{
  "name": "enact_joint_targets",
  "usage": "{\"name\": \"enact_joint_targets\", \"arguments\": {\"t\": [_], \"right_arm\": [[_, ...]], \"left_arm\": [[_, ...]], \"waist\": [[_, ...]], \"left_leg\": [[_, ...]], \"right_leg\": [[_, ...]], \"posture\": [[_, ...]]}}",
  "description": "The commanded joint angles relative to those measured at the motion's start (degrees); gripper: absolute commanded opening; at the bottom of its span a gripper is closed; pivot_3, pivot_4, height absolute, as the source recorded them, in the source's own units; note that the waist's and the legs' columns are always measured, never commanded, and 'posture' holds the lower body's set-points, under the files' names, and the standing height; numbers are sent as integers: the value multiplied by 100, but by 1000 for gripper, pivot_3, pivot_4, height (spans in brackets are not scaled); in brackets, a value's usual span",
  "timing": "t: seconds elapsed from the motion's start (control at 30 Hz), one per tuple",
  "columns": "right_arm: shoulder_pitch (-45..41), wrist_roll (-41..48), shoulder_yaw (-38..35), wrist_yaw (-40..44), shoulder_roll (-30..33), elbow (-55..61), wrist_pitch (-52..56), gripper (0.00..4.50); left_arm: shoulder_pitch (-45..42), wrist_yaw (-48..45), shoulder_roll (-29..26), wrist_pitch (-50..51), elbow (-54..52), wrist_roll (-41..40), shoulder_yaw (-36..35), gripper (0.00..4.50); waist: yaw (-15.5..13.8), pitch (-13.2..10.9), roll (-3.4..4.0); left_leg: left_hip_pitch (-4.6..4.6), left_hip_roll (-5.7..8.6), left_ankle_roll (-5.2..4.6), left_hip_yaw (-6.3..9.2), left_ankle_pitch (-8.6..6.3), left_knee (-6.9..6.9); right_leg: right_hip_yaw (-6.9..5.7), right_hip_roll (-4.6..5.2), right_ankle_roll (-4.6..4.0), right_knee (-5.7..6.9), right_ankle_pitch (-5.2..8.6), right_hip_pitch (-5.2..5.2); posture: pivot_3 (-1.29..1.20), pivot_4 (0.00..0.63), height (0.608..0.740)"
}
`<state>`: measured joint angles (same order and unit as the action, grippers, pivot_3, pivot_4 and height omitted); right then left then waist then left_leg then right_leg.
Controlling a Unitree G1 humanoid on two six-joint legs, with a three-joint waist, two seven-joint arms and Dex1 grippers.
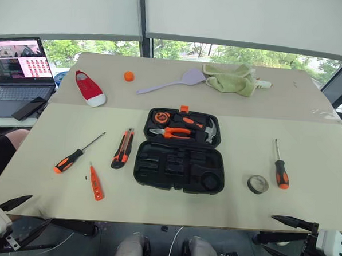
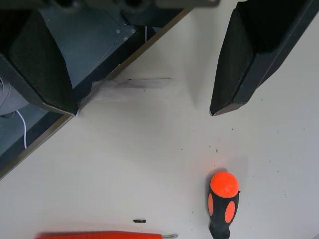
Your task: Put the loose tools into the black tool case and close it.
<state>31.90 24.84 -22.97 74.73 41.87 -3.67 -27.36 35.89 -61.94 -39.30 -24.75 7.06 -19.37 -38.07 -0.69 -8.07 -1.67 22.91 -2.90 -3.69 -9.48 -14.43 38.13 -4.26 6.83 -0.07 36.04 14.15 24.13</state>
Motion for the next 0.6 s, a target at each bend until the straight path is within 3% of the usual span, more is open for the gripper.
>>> {"name": "enact_joint_targets", "arguments": {"t": [0.03,0.13,0.23,0.4,0.6], "right_arm": [[-275,424,166,-214,-143,498,313,4481],[-895,1367,639,-577,-338,1658,1330,4481],[-1297,1612,854,-781,-434,2181,1727,4481],[-1527,1545,1007,-885,-551,2438,1910,4481],[-1657,1338,1094,-804,-663,2232,1836,4481]], "left_arm": [[42,160,-90,958,-245,-768,-252,4500],[131,405,-128,2506,-242,-1753,-735,4500],[286,630,-120,2914,-7,-1694,-998,4500],[288,689,-186,3564,-201,-1924,-1226,4500],[-150,829,-903,4937,-1238,-2220,-923,4500]], "waist": [[1,0,-2],[107,2,-9],[140,3,2],[48,12,-14],[-78,21,-35]], "left_leg": [[0,0,0,0,0,0],[-3,-14,2,3,2,0],[-6,-26,6,5,5,0],[-2,-6,2,4,-5,0],[1,3,13,7,-6,1]], "right_leg": [[0,0,0,0,0,0],[5,-12,1,7,1,-1],[17,-14,4,9,1,1],[-19,-18,6,7,-24,1],[-34,17,-26,8,-8,-1]], "posture": [[0,150,740],[0,150,740],[0,150,740],[0,150,740],[0,150,740]]}}
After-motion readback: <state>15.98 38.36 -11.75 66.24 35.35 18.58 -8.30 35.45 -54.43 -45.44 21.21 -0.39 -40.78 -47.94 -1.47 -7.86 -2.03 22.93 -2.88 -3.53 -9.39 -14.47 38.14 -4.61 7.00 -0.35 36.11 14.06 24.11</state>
